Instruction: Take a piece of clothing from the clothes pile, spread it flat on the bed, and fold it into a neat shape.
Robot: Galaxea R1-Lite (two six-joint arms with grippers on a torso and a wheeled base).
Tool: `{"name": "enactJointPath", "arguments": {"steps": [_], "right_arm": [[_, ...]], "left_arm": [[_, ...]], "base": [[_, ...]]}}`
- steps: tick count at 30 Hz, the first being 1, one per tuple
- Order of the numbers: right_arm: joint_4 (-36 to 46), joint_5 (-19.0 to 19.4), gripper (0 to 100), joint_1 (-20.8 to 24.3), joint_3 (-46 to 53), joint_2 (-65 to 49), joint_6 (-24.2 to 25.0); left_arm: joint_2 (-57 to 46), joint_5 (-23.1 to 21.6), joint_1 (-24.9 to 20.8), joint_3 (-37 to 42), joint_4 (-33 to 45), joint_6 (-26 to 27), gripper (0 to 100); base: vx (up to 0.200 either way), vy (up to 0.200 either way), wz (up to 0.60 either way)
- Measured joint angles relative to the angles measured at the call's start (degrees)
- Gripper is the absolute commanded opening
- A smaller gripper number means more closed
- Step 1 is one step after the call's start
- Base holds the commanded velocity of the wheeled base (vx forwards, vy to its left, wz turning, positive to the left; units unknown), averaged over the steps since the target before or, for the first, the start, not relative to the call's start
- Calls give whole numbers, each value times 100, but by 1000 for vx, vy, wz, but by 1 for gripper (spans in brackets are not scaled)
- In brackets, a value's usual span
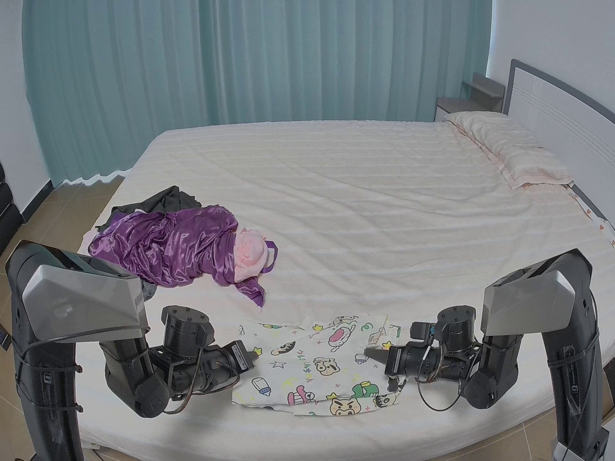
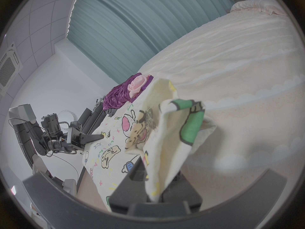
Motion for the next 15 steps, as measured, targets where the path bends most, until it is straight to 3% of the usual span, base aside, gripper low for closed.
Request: {"name": "enactJointPath", "arguments": {"steps": [15], "right_arm": [[-7,-11,0,0,46,2,2]], "left_arm": [[68,-2,0,29,-6,0,0]], "base": [[0,0,0]]}}
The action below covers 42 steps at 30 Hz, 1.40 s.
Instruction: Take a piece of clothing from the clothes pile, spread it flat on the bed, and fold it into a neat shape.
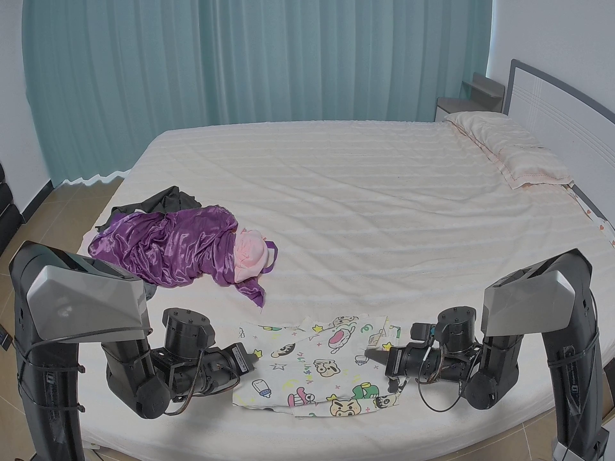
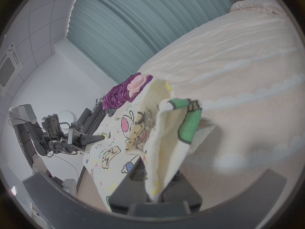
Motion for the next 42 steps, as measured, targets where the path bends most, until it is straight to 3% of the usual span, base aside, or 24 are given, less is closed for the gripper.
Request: {"name": "enactJointPath", "arguments": {"steps": [1,2,3,4,19,28,42], "right_arm": [[2,0,0,0,4,0,-2],[2,-1,0,0,11,0,-2],[2,-1,0,5,21,0,-2],[7,-11,100,6,30,0,-2],[24,-41,100,-48,507,-291,-52],[90,24,100,-512,539,-903,-9],[95,-9,100,-439,-129,-953,332]], "left_arm": [[0,0,0,0,0,0,0],[1,0,0,0,-2,-2,100],[4,0,0,0,0,0,100],[4,13,1,1,1,0,100],[9,-24,22,117,-207,2,100],[-49,-780,286,351,-555,-46,100],[-85,-822,306,494,-794,-49,100]], "base": [[0,0,0],[0,0,0],[0,0,0],[0,0,0],[0,0,0],[0,0,0],[0,0,0]]}}
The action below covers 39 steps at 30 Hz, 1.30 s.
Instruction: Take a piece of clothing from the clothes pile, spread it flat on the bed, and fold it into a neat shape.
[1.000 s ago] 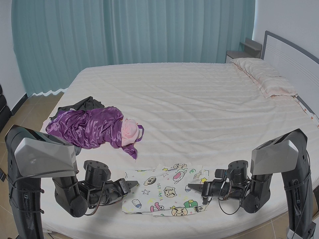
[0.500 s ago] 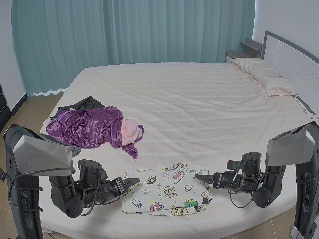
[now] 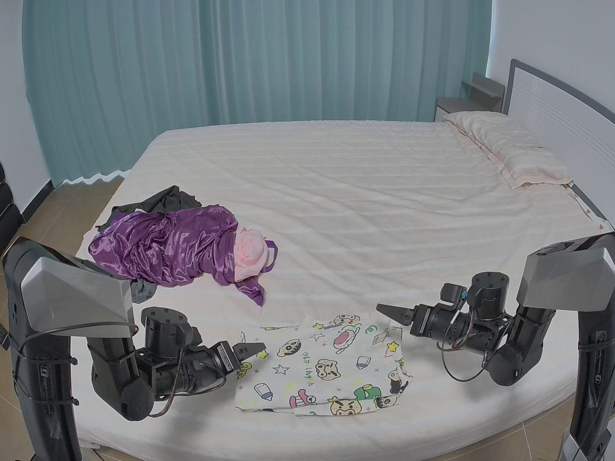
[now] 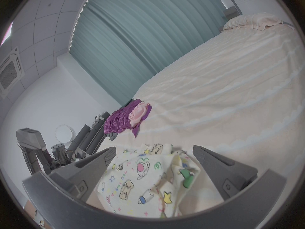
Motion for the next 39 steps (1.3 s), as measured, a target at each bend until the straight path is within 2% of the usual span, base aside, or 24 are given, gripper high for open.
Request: {"name": "enactJointPath", "arguments": {"steps": [12,13,26,36,37,39], "right_arm": [[173,-11,100,310,-256,388,51],[176,-11,0,312,-272,418,51],[424,-30,0,102,-619,708,57],[591,-197,0,-46,-884,892,60],[591,-200,100,-52,-887,901,60],[589,-216,100,-55,-895,914,62]], "left_arm": [[9,-11,0,-11,-5,-4,100],[9,-11,0,-11,-7,-4,100],[11,-11,-5,-11,-5,2,100],[11,-11,-7,-9,-5,5,100],[11,-9,-7,-9,-5,2,100],[12,-11,-7,-9,-5,2,100]], "base": [[0,0,0],[0,0,0],[0,0,0],[0,0,0],[0,0,0],[0,0,0]]}}
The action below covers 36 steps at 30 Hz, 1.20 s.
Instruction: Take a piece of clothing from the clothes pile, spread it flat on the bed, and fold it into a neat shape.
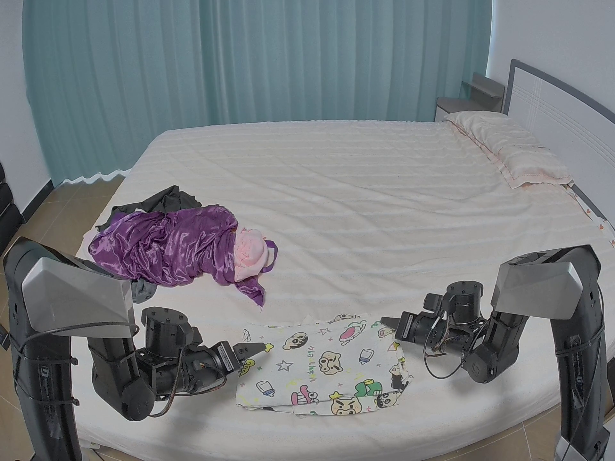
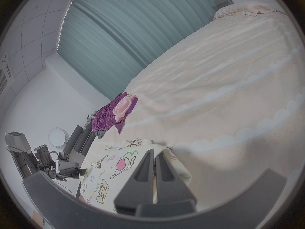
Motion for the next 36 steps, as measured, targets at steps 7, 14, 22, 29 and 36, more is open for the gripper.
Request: {"name": "enactJointPath", "arguments": {"steps": [7,14,22,29,36], "right_arm": [[-61,-201,100,-129,115,-138,-7],[-27,-135,100,-113,936,-794,-119],[-11,423,100,119,2230,-1268,-1102],[-27,735,100,282,2704,-1392,-1229],[-33,779,100,430,2775,-1349,-1225]], "left_arm": [[0,0,0,0,0,2,100],[2,2,0,-2,0,2,100],[2,2,0,9,0,5,100],[5,0,2,12,0,11,100],[7,2,0,12,0,16,100]], "base": [[0,0,0],[0,0,0],[0,0,0],[0,0,0],[0,0,0]]}}
